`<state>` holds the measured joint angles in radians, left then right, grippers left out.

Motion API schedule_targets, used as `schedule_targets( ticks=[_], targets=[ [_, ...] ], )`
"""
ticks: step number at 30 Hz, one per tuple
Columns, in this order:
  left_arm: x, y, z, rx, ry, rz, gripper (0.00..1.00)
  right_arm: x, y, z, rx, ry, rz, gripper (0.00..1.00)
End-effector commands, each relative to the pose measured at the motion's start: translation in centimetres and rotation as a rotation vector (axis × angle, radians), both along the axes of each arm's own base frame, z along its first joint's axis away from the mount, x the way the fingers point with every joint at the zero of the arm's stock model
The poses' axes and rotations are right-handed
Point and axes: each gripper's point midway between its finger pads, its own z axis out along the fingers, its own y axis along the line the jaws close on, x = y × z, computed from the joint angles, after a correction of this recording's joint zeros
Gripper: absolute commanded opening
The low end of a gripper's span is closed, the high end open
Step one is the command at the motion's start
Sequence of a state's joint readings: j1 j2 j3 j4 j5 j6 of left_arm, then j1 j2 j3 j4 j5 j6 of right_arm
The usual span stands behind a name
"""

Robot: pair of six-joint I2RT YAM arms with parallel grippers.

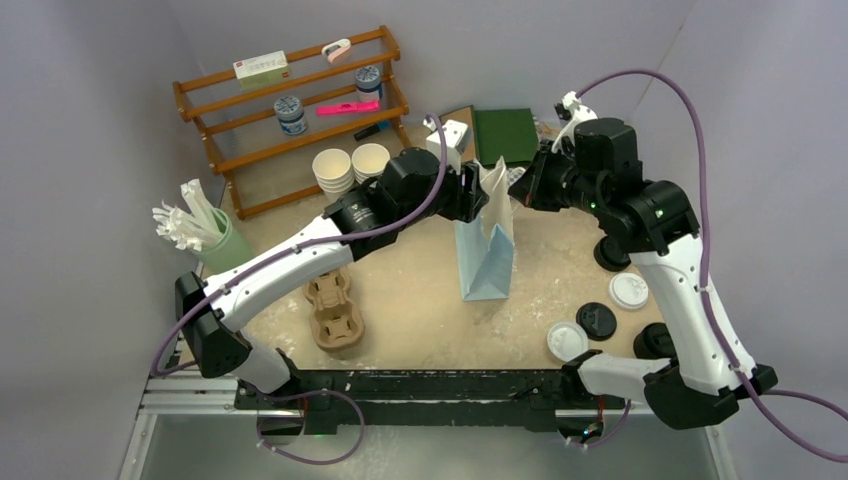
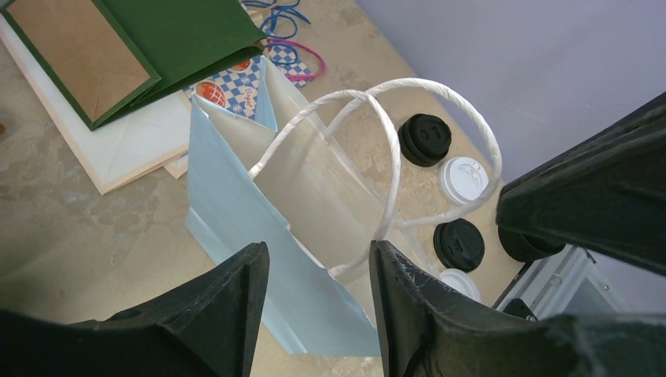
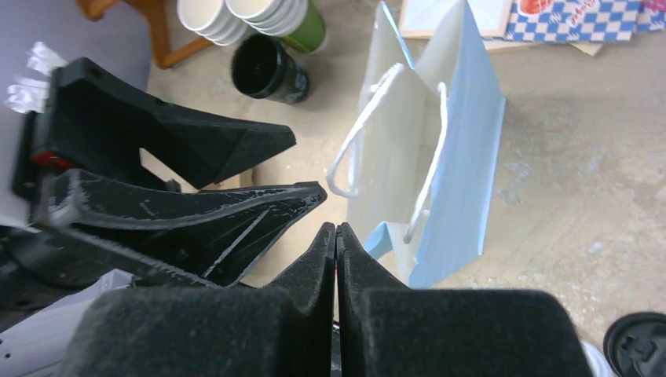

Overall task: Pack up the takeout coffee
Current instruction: Open the takeout bag at the center of the board.

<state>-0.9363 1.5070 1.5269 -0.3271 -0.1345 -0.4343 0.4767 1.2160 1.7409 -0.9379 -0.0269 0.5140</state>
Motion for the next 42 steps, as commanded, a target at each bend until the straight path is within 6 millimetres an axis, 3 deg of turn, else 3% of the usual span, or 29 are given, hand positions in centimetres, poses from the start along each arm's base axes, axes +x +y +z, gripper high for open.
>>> schedule_targets(
  ticks=[1,4,8,11,13,15,18,20,24,29,33,37,42],
  targets=[
    [0.7,-1.5,2.8,-0.042,-0.074,-0.029,0.53,0.7,-1.7,-0.9,-0.046,0.007,-0.103,0.11],
    [0.9,-2.1,2.4,-0.033,-0.064,-0.041,0.53,1.0,-2.2,-1.2,-0.066,0.000,-0.131,0.26],
    [1.1,-2.8,2.4,-0.036,-0.060,-0.055,0.53,1.3,-2.3,-2.2,-0.086,0.028,-0.142,0.31],
    [1.3,-3.0,2.3,-0.031,-0.059,-0.051,0.53,1.6,-2.8,-2.8,-0.106,0.040,-0.173,0.59],
    [1.4,-2.9,2.6,-0.032,-0.059,-0.046,0.53,1.6,-3.0,-2.6,-0.106,0.022,-0.187,0.69],
    [1.2,-2.6,3.1,-0.037,-0.063,-0.043,0.53,1.8,-3.3,-2.6,-0.113,0.011,-0.198,0.69],
    [0.7,-1.7,4.0,-0.055,-0.080,-0.038,0.53,2.0,-3.6,-2.8,-0.130,0.014,-0.209,0.55],
    [0.2,-1.0,4.7,-0.078,-0.094,-0.036,0.53,2.0,-3.6,-2.6,-0.130,0.009,-0.215,0.53],
    [-1.0,-0.2,5.7,-0.111,-0.110,-0.059,0.53,2.0,-3.6,-1.6,-0.111,-0.033,-0.202,0.63],
    [-1.8,-1.1,5.2,-0.115,-0.090,-0.125,0.54,1.9,-2.6,0.2,-0.075,-0.095,-0.138,0.64],
    [-1.5,-2.0,5.2,-0.120,-0.084,-0.137,0.58,1.9,-3.0,1.0,-0.081,-0.116,-0.152,0.67],
    [-1.3,-3.3,4.8,-0.106,-0.070,-0.177,0.60,2.0,-4.0,1.1,-0.109,-0.126,-0.194,0.84],
    [-0.3,-3.8,3.5,-0.060,-0.058,-0.154,0.60,2.3,-5.1,0.7,-0.153,-0.113,-0.246,0.86]
  ],
)
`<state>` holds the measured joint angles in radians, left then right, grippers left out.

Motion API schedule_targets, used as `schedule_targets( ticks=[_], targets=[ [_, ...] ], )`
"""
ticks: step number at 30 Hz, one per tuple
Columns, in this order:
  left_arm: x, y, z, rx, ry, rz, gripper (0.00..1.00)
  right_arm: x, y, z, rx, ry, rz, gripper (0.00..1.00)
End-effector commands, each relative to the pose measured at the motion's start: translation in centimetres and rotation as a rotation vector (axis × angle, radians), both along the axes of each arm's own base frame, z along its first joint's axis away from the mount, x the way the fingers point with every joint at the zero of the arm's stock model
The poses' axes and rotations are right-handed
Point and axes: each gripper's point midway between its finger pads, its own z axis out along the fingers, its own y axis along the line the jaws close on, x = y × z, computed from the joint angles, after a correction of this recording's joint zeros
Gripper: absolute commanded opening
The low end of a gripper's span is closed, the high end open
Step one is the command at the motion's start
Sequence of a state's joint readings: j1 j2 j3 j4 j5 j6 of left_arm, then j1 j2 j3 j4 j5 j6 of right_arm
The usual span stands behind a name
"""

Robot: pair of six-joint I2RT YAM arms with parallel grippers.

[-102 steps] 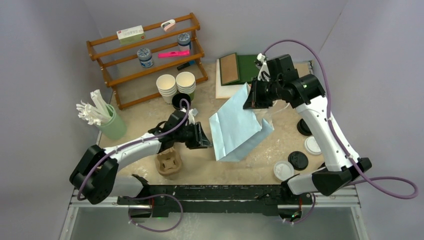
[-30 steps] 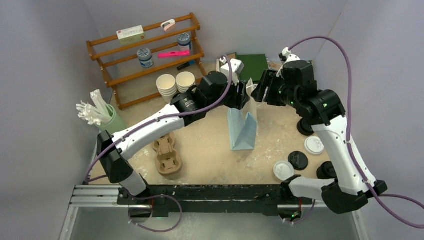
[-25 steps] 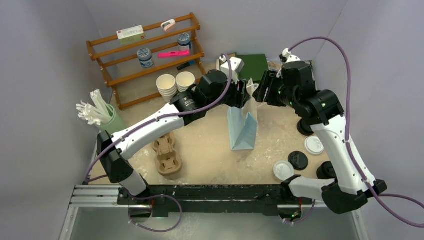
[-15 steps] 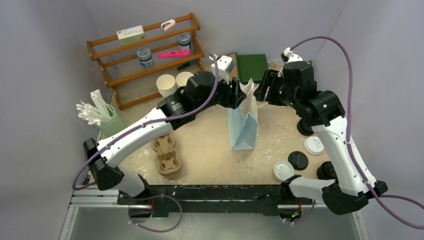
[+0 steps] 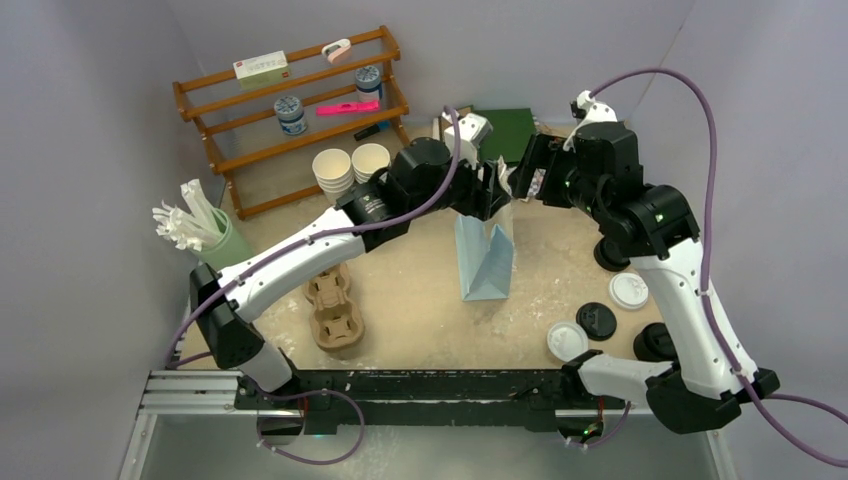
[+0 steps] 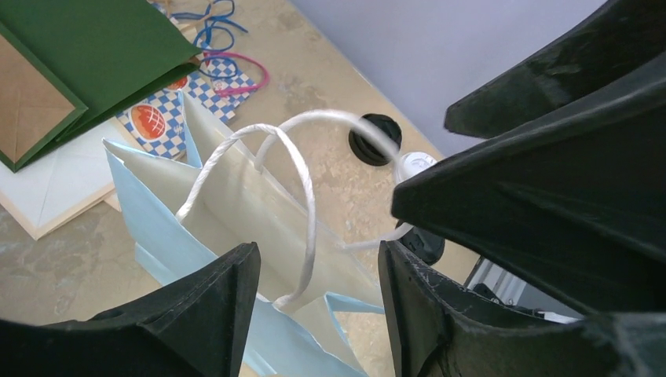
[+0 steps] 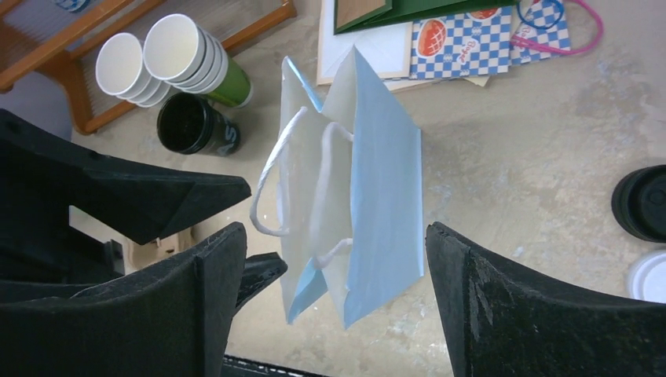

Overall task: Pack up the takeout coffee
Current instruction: Open the takeout bag at the center of the board.

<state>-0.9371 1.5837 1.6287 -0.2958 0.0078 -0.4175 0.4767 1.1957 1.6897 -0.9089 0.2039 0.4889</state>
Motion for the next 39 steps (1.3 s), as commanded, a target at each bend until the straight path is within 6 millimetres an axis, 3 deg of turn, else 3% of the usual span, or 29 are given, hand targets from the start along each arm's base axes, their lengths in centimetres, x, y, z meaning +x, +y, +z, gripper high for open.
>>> schedule_targets(
  ticks=[1,11,14,18,23,27,32,39],
  targets=[
    [0.5,-0.4,1.3,0.006,-0.041,-0.006,0.59,0.3,-1.5,1.4,-0.035,-0.044,-0.062,0.85],
    [2.7,1.5,0.6,0.078,-0.046,0.149,0.52,1.1,0.4,-1.6,-0.043,0.067,-0.005,0.60],
    [3.4,2.6,0.0,0.107,-0.035,0.220,0.47,1.4,0.6,-2.2,-0.052,0.086,0.001,0.47],
    [4.5,5.6,-0.9,0.180,-0.010,0.366,0.35,1.8,-0.3,-2.1,-0.083,0.081,-0.047,0.21],
    [4.9,9.2,-2.0,0.210,0.050,0.460,0.22,2.0,-3.1,-2.0,-0.167,0.074,-0.178,0.02],
    [4.3,10.9,-3.1,0.209,0.095,0.477,0.10,2.1,-4.3,-2.7,-0.215,0.092,-0.225,0.00],
    [3.9,13.3,-4.2,0.232,0.141,0.526,0.07,2.2,-6.0,-3.4,-0.283,0.109,-0.294,0.00],
    [3.8,15.7,-4.2,0.267,0.144,0.585,0.06,2.2,-8.3,-3.7,-0.347,0.128,-0.382,0.00]
  ],
)
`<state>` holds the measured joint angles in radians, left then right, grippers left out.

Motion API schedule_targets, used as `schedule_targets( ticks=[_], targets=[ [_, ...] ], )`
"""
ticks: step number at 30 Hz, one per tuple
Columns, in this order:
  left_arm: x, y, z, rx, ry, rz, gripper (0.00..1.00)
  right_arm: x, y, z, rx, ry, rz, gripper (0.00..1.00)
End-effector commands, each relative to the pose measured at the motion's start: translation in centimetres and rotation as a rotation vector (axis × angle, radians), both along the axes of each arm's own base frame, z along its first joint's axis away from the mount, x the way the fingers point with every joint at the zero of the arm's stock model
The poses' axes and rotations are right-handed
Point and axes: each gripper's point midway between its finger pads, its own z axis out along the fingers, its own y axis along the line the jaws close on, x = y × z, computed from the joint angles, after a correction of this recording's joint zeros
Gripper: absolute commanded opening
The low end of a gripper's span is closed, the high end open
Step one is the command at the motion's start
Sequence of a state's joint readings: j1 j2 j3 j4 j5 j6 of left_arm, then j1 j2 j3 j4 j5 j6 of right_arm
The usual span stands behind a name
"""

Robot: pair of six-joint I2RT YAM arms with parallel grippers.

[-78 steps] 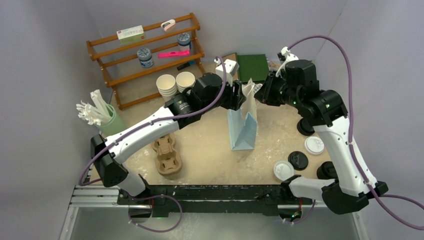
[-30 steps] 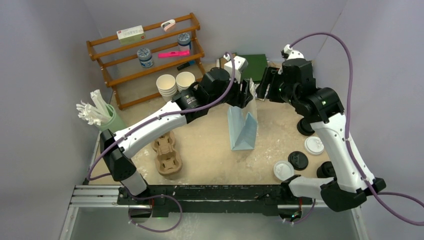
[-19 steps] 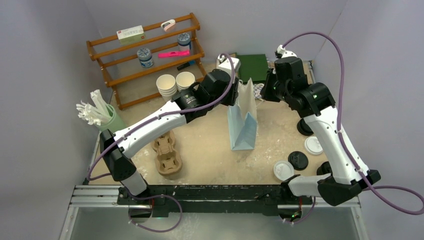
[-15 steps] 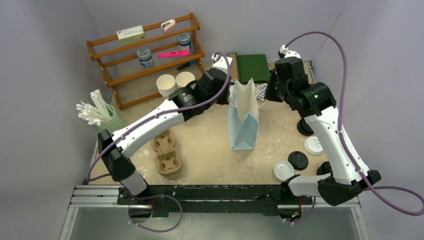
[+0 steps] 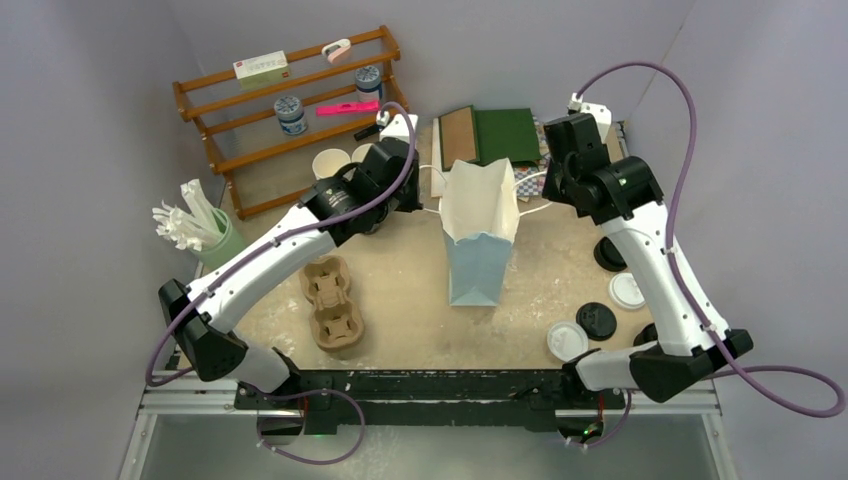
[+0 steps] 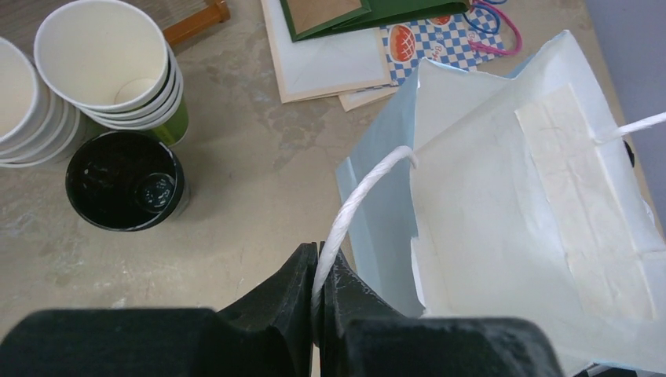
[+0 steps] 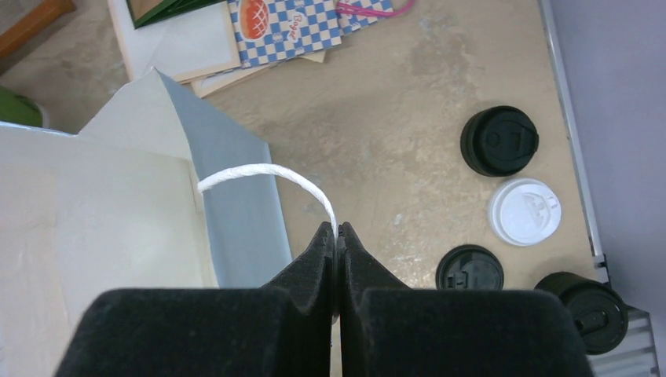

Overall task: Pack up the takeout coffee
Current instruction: Open the takeout bag at the center of the board.

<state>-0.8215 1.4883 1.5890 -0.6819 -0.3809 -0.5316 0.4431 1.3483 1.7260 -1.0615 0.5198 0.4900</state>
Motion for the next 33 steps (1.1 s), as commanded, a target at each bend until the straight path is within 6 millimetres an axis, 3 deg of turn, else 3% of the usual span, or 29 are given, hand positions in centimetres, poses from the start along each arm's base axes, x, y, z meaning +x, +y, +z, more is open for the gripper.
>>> schedule_targets(
  ticks=[1,11,17,25,29,33],
  targets=[
    [-0.1,2.5,1.0,0.009,-0.013,0.082,0.06,-0.5,-2.6,1.1,-0.065,-0.030,-0.101,0.00],
    [-0.4,2.5,-0.5,-0.061,0.058,0.080,0.08,-1.4,-1.6,-0.7,-0.018,0.016,-0.047,0.00],
    [-0.8,5.0,-0.4,-0.069,0.068,0.219,0.13,-2.1,-2.3,-1.1,-0.027,0.025,-0.076,0.06],
    [-1.9,3.5,-2.3,-0.117,0.137,0.150,0.24,-2.7,-1.4,-2.9,-0.007,0.075,-0.015,0.11],
    [-2.4,3.0,-3.9,-0.102,0.192,0.123,0.26,-3.0,-0.5,-3.8,0.008,0.108,0.053,0.17],
    [-2.7,2.9,-4.6,-0.095,0.221,0.115,0.28,-3.0,-0.9,-3.4,-0.020,0.111,0.054,0.34]
  ],
)
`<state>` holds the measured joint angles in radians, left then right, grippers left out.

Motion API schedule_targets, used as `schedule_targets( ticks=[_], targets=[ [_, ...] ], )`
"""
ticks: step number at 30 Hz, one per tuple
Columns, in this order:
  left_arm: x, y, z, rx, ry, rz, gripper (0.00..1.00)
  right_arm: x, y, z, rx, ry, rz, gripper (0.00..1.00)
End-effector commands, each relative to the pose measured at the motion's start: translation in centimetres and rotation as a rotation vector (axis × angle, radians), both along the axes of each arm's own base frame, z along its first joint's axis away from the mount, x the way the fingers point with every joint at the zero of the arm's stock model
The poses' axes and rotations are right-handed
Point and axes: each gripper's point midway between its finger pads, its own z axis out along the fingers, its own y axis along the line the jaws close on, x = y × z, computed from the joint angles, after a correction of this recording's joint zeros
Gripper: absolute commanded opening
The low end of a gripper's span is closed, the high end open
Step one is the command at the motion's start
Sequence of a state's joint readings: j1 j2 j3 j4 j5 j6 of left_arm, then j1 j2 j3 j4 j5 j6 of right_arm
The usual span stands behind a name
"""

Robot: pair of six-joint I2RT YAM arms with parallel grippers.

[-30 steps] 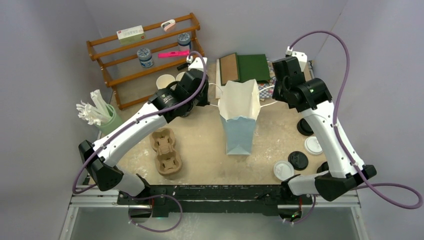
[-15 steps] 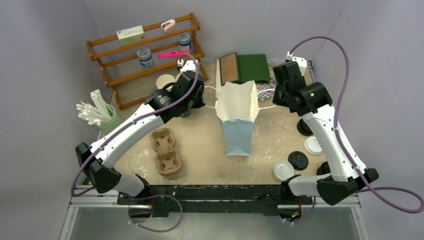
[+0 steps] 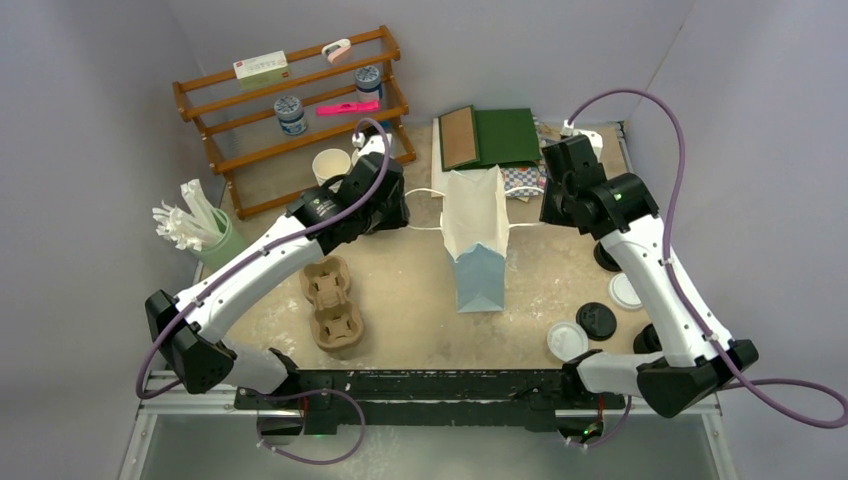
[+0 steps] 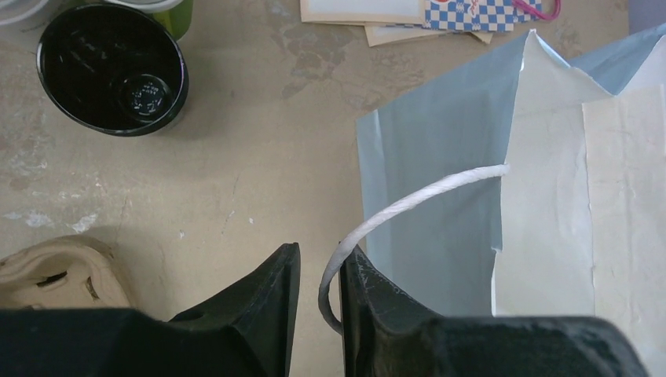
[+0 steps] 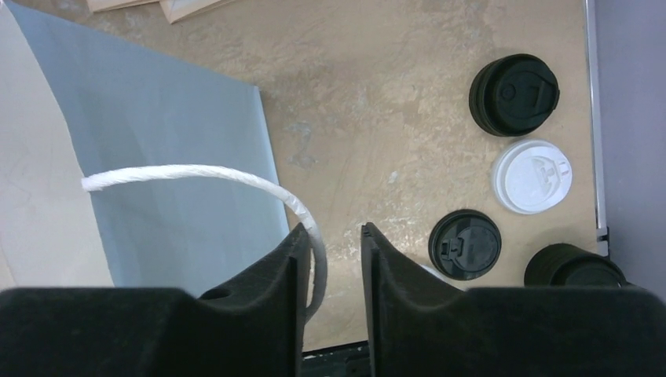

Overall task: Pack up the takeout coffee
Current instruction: Open the takeout bag at the center of the board.

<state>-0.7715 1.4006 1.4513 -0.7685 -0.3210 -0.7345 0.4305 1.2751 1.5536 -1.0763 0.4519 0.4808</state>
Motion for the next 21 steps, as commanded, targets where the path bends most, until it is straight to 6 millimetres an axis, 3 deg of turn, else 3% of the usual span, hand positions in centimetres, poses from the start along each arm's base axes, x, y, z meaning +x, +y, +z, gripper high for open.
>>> schedule_targets(
  ticks=[1,11,14,17,21],
  targets=[
    [-0.3,0.0,-0.9,-0.009,0.044,-0.002,0.28,-0.2,-0.6,1.1,-0.021,-0.020,0.013,0.36],
    [-1.0,2.2,-2.3,0.067,0.078,0.055,0.28,-0.1,-5.3,2.5,-0.140,-0.072,-0.211,0.40],
    [-1.0,2.2,-2.6,0.084,0.083,0.041,0.28,0.0,-5.8,3.0,-0.148,-0.094,-0.242,0.40],
    [-1.0,1.1,-2.5,0.053,0.084,-0.009,0.28,0.5,-4.2,2.9,-0.086,-0.092,-0.167,0.40],
    [-0.9,-3.5,-0.8,-0.089,0.040,-0.202,0.27,1.0,0.0,3.1,0.058,-0.077,0.043,0.45]
  ],
)
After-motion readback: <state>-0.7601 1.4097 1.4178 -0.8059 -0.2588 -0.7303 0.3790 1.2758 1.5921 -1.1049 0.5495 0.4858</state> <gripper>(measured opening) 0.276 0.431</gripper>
